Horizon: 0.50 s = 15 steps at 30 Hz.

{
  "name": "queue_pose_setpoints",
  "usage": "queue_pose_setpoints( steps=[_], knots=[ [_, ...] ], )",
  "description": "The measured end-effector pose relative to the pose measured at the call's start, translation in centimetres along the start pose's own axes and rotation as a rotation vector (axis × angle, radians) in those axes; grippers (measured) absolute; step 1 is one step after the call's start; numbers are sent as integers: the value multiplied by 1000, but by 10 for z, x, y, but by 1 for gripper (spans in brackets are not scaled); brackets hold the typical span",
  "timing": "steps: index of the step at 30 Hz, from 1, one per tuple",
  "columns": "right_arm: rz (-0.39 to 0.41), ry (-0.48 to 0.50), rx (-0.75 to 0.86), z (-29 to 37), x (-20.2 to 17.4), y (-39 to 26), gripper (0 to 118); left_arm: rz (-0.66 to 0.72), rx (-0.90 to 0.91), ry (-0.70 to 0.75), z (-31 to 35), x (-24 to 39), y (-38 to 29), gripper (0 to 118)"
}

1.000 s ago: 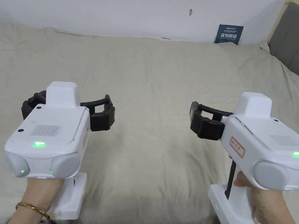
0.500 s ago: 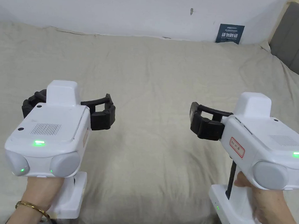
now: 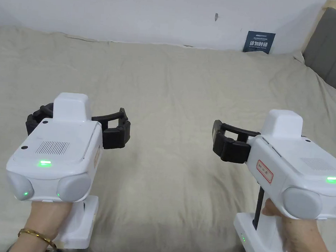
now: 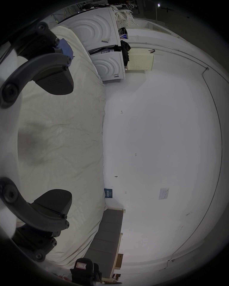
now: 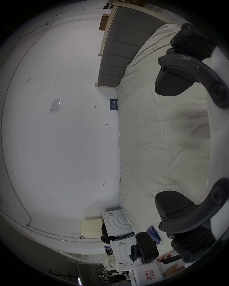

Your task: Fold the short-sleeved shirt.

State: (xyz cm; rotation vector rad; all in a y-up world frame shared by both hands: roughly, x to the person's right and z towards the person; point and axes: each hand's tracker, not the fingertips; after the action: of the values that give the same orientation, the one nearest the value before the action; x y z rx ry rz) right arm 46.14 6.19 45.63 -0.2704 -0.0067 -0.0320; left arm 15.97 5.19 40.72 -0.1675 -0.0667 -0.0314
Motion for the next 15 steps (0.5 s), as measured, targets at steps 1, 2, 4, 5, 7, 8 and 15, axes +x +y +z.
queue_pose_setpoints(
  steps=[1,2,4,5,7,8,15],
  knots=[
    [0,0,0,1,-1,0,118,2,-1,-2,0,0,0,118],
    [-1,1,1,1,-2,1,118,5,-3,-2,0,0,0,118],
    [-2,3,-1,1,-2,1,118,9,-7,2,0,0,0,118],
    [-2,4,-1,1,-2,0,118,12,-9,-3,0,-1,0,118],
    [-2,3,-3,0,-2,0,118,13,-11,-5,0,-1,0,118],
    [-2,5,-3,0,-2,0,118,12,-12,-3,-1,-1,0,118],
    [7,0,-26,-4,-2,1,118,12,-21,3,-2,0,-1,118]
  ],
)
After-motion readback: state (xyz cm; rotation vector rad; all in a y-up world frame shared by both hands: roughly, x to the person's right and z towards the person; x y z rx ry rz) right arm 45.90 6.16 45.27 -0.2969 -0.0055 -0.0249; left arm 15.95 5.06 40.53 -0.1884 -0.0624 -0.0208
